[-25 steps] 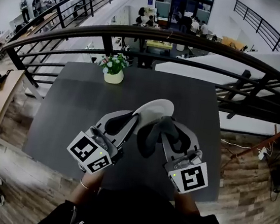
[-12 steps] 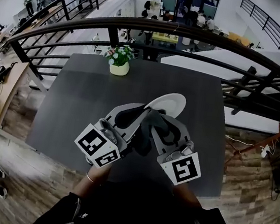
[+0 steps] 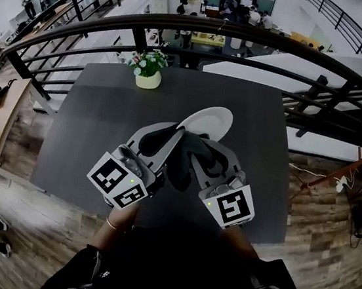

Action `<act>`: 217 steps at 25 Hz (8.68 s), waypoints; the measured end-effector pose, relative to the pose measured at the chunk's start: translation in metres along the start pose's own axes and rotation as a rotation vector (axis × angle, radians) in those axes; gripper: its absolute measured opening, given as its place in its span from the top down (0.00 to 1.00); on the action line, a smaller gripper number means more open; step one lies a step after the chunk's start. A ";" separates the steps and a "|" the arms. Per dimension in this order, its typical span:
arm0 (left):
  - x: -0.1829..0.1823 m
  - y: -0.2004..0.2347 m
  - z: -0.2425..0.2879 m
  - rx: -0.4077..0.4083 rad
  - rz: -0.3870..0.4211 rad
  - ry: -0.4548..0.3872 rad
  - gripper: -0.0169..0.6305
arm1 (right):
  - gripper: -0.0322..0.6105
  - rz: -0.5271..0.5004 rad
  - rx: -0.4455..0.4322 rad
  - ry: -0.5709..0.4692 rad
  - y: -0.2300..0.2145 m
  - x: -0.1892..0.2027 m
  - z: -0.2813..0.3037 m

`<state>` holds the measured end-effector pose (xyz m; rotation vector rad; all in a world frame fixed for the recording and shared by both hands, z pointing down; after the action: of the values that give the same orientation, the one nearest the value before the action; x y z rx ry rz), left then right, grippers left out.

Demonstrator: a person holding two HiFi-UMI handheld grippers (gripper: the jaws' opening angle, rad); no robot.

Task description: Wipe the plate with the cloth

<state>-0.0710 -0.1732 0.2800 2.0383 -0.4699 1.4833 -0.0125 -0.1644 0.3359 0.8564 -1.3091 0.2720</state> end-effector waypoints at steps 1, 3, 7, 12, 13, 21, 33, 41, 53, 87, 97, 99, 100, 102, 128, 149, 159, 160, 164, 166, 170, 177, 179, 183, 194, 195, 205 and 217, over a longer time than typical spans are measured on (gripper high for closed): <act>0.000 0.000 0.000 -0.001 0.000 -0.001 0.95 | 0.83 0.000 0.006 0.005 -0.003 0.002 0.000; -0.001 0.001 0.000 -0.001 0.000 -0.004 0.95 | 0.83 0.000 0.019 0.014 -0.008 0.005 -0.001; -0.004 0.001 -0.001 0.003 -0.004 -0.011 0.95 | 0.83 0.003 0.055 0.042 -0.019 0.013 -0.004; -0.006 0.003 -0.001 0.012 -0.007 -0.008 0.95 | 0.83 0.011 0.116 0.064 -0.039 0.023 -0.011; -0.006 0.003 -0.001 0.013 -0.009 -0.007 0.95 | 0.83 0.011 0.127 0.067 -0.042 0.025 -0.013; -0.007 0.000 0.000 0.019 -0.007 -0.009 0.95 | 0.83 0.010 0.191 0.085 -0.062 0.033 -0.026; -0.009 0.003 -0.007 0.018 -0.003 -0.019 0.95 | 0.83 0.049 0.278 0.087 -0.089 0.037 -0.047; -0.006 0.001 -0.004 0.035 0.275 0.058 0.95 | 0.83 0.073 0.333 0.044 -0.106 0.029 -0.060; 0.012 -0.040 -0.002 0.165 0.745 0.213 0.95 | 0.83 0.063 0.324 -0.030 -0.108 0.001 -0.063; 0.051 -0.078 0.005 0.199 1.443 0.387 0.94 | 0.83 -0.152 -0.066 -0.038 -0.039 -0.055 -0.028; 0.042 -0.079 0.005 0.164 1.502 0.372 0.94 | 0.83 -0.110 0.068 -0.057 -0.061 -0.049 -0.033; 0.041 -0.080 0.005 0.160 1.503 0.367 0.94 | 0.83 -0.113 0.097 -0.052 -0.067 -0.046 -0.034; 0.040 -0.080 0.005 0.160 1.499 0.367 0.94 | 0.83 -0.109 0.108 -0.053 -0.070 -0.045 -0.035; 0.040 -0.080 0.004 0.159 1.496 0.365 0.94 | 0.83 -0.099 0.126 -0.043 -0.075 -0.040 -0.035; 0.038 -0.088 0.004 0.206 1.433 0.330 0.94 | 0.83 -0.064 0.277 0.103 -0.122 0.007 -0.054; 0.047 -0.078 0.004 0.196 1.452 0.363 0.94 | 0.83 -0.189 0.193 -0.139 -0.097 -0.084 -0.043; 0.049 -0.082 0.006 0.206 1.484 0.364 0.94 | 0.83 -0.170 -0.068 -0.097 -0.049 -0.072 -0.018; 0.050 -0.083 0.006 0.207 1.486 0.363 0.94 | 0.83 -0.162 -0.085 -0.092 -0.046 -0.070 -0.017; 0.052 -0.085 0.006 0.214 1.493 0.371 0.94 | 0.83 -0.166 -0.138 -0.062 -0.038 -0.067 -0.013; 0.054 -0.085 0.005 0.218 1.501 0.383 0.94 | 0.83 -0.170 -0.154 -0.048 -0.035 -0.065 -0.012; 0.057 -0.086 0.003 0.226 1.520 0.391 0.94 | 0.83 -0.169 -0.178 -0.019 -0.034 -0.058 -0.009; 0.064 -0.086 0.001 0.247 1.530 0.431 0.94 | 0.83 -0.139 -0.193 0.025 -0.035 -0.047 -0.005; 0.066 -0.085 0.000 0.252 1.543 0.434 0.94 | 0.83 -0.142 -0.192 0.042 -0.036 -0.043 -0.004; 0.066 -0.087 0.001 0.258 1.546 0.433 0.94 | 0.83 -0.138 -0.173 0.069 -0.042 -0.035 -0.004; 0.063 -0.093 0.001 0.271 1.544 0.417 0.94 | 0.83 -0.120 -0.091 0.140 -0.067 -0.005 -0.006; 0.063 -0.093 0.001 0.270 1.546 0.416 0.94 | 0.83 -0.117 -0.085 0.149 -0.069 -0.002 -0.007; 0.056 -0.094 0.001 0.262 1.534 0.384 0.94 | 0.83 -0.079 -0.026 0.212 -0.090 0.024 -0.008; 0.063 -0.089 0.000 0.263 1.502 0.417 0.94 | 0.83 -0.072 0.135 0.244 -0.130 0.037 -0.028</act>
<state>0.0009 -0.1007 0.3182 1.2870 -1.9259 2.7666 0.0996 -0.2430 0.3180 0.9509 -1.0398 0.3982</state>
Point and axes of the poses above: the fingertips, and each gripper's own axes: z forward along the fingers, y to its left, x out of its underside, the point moved 2 cm from there along -z, backward along the fingers, and after that the axes turned 9 degrees about -z, right-handed, at the moved point
